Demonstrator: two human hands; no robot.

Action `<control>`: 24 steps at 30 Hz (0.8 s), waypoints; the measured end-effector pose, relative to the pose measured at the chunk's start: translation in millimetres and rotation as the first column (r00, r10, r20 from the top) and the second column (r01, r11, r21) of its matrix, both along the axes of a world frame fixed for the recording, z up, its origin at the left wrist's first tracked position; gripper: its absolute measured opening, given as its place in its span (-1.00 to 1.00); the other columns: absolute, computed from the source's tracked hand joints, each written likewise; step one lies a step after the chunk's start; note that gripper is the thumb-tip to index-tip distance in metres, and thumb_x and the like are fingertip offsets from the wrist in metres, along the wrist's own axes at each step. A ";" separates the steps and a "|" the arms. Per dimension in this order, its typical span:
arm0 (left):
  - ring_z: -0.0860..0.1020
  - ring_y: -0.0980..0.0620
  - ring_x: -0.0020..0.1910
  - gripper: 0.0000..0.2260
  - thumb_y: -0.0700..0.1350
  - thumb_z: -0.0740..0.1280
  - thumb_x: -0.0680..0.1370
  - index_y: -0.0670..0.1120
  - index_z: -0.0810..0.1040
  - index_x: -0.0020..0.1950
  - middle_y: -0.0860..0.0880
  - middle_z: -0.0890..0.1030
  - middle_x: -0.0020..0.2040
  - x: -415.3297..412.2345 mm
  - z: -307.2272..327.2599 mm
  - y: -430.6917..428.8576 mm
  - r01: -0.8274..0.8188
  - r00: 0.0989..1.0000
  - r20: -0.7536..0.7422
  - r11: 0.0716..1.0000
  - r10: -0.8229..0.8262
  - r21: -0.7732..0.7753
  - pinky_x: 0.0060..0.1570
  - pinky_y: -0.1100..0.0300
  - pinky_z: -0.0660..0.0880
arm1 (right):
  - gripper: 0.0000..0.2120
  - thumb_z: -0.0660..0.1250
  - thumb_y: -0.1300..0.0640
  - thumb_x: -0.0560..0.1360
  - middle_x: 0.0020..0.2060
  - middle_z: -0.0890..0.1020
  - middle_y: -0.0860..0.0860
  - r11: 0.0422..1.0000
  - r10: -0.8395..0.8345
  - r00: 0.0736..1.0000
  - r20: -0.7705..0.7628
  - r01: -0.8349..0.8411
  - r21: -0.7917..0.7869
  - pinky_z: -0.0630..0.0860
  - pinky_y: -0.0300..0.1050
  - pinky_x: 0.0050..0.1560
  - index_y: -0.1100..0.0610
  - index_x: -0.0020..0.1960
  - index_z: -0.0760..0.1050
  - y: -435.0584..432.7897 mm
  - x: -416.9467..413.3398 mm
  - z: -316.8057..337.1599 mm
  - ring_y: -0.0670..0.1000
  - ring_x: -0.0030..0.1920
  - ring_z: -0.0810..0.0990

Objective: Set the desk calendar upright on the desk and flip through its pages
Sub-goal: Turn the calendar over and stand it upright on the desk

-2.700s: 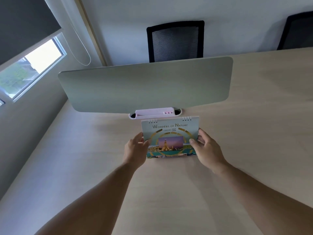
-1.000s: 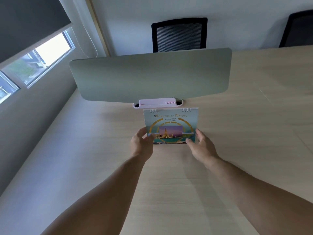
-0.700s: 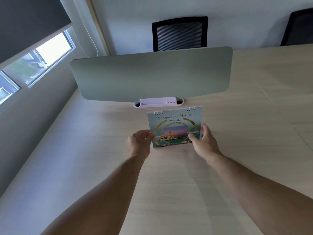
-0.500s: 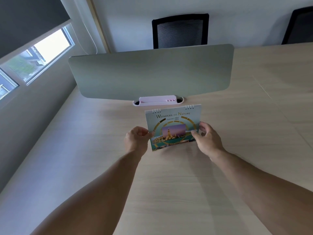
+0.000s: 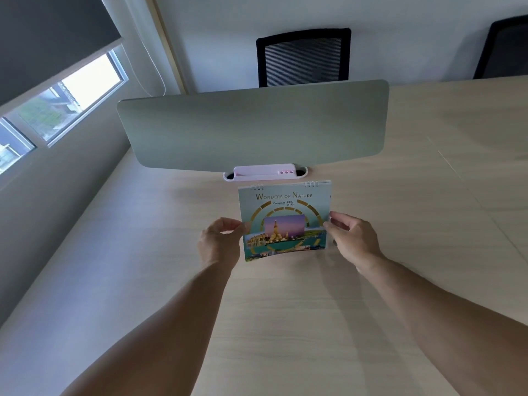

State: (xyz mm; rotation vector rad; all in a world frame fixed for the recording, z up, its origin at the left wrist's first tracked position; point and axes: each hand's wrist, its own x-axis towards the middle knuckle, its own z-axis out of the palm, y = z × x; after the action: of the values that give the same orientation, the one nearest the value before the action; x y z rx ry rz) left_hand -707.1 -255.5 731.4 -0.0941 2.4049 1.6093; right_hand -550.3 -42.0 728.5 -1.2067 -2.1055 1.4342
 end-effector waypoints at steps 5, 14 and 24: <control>0.76 -0.10 -0.06 -0.82 -0.07 0.63 0.42 -0.05 0.66 -0.25 -0.01 0.80 -0.17 4.3 7.1 -9.0 0.034 0.998 0.052 0.997 -0.038 0.073 -0.15 -0.09 0.72 | -0.51 0.44 -0.07 0.50 0.19 0.69 -0.01 0.999 0.015 1.000 -0.009 -0.015 -0.047 0.62 0.08 0.20 0.05 0.40 0.55 2.7 3.7 -1.2 0.03 0.17 0.66; 0.73 -0.07 -0.02 -0.81 -0.04 0.55 0.52 -0.15 0.65 -0.07 -0.07 0.77 -0.12 4.8 29.6 -10.2 0.088 0.988 0.125 0.996 -0.089 0.015 -0.07 -0.04 0.72 | -0.58 0.46 0.00 0.52 0.01 0.71 -0.01 0.990 0.059 0.998 -0.002 -0.059 -0.127 0.72 0.01 -0.10 0.05 0.35 0.55 1.5 8.8 8.7 0.03 0.02 0.70; 0.77 -0.13 -0.05 -0.90 -0.08 0.58 0.47 -0.09 0.74 -0.15 -0.09 0.80 -0.15 4.1 38.8 -20.3 0.104 0.991 0.085 0.995 -0.104 0.005 -0.14 -0.03 0.73 | -0.74 0.49 0.00 0.50 -0.06 0.71 0.05 0.986 0.062 0.998 0.011 -0.059 -0.156 0.72 0.08 -0.10 0.14 0.09 0.63 9.0 8.7 16.6 0.07 -0.03 0.70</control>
State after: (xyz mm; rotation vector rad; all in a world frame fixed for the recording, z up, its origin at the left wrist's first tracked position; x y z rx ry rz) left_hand -703.0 -275.8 770.2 -0.0362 2.3054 1.5289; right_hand -541.6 -33.0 745.0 -1.2227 -2.0896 1.6479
